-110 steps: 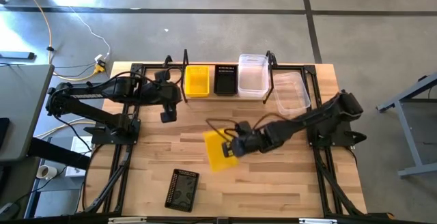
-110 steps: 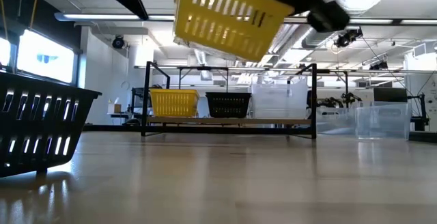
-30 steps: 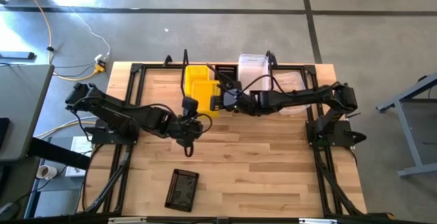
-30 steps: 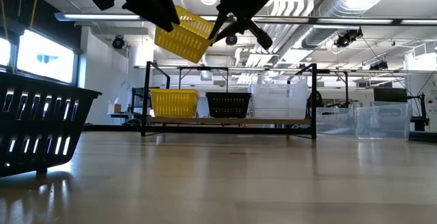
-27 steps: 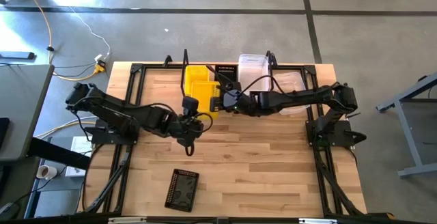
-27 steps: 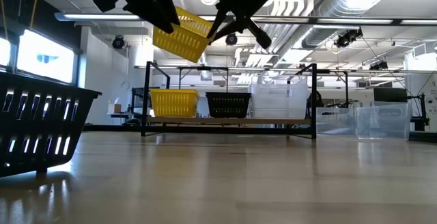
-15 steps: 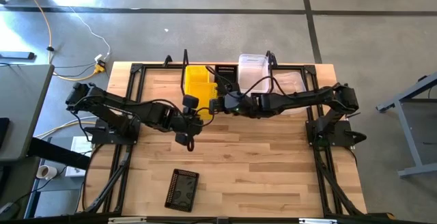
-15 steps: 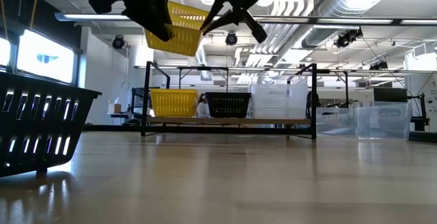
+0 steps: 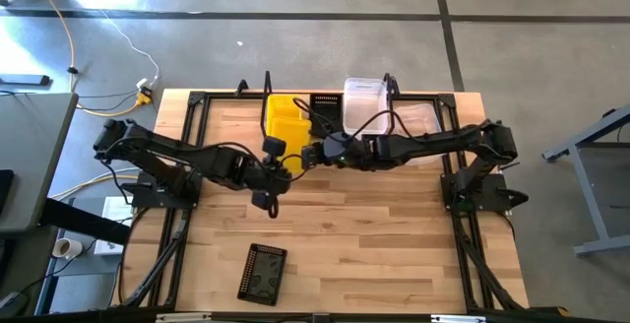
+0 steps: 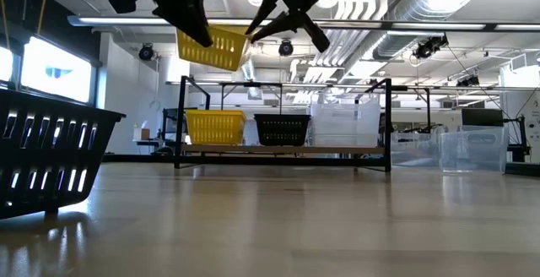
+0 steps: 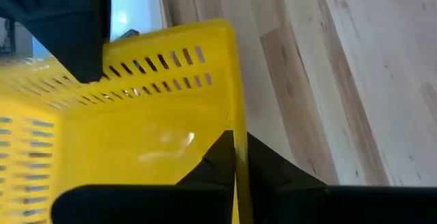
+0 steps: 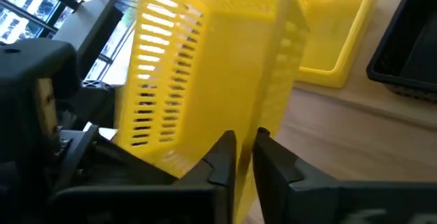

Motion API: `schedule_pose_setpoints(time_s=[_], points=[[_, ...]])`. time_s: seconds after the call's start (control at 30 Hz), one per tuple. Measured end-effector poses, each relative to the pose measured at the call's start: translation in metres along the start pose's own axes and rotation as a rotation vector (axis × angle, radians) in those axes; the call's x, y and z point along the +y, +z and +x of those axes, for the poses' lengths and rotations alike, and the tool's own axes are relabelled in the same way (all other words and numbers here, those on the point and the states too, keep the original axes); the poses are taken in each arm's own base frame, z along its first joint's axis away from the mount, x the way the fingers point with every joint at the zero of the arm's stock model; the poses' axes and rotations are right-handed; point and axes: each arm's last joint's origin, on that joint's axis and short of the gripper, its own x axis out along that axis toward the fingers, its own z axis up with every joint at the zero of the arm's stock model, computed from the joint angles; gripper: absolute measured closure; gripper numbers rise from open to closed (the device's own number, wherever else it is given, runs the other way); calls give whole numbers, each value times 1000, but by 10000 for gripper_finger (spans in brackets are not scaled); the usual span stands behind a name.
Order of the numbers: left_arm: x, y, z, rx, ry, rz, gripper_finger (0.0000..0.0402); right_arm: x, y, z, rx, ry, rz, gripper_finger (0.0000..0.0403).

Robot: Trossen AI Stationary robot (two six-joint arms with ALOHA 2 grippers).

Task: Stack baskets on shelf by color
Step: Stack the yellow bin on top of the yellow bin on the shelf

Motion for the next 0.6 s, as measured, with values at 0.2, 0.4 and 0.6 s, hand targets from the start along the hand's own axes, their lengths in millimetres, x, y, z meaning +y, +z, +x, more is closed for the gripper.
schedule_pose_setpoints(time_s=[0.2,0.4,0.6], points=[[8,-6,-11,-36,-34,-57,400,1,6,-8,-1,5,-53,311],[30,-19,-22,-66,-19,-164,401,4,29,-32,-55,45,-152,275],[56,-31,-31,-138,-13,-292,401,6,58,-65,-135,99,-268,273]])
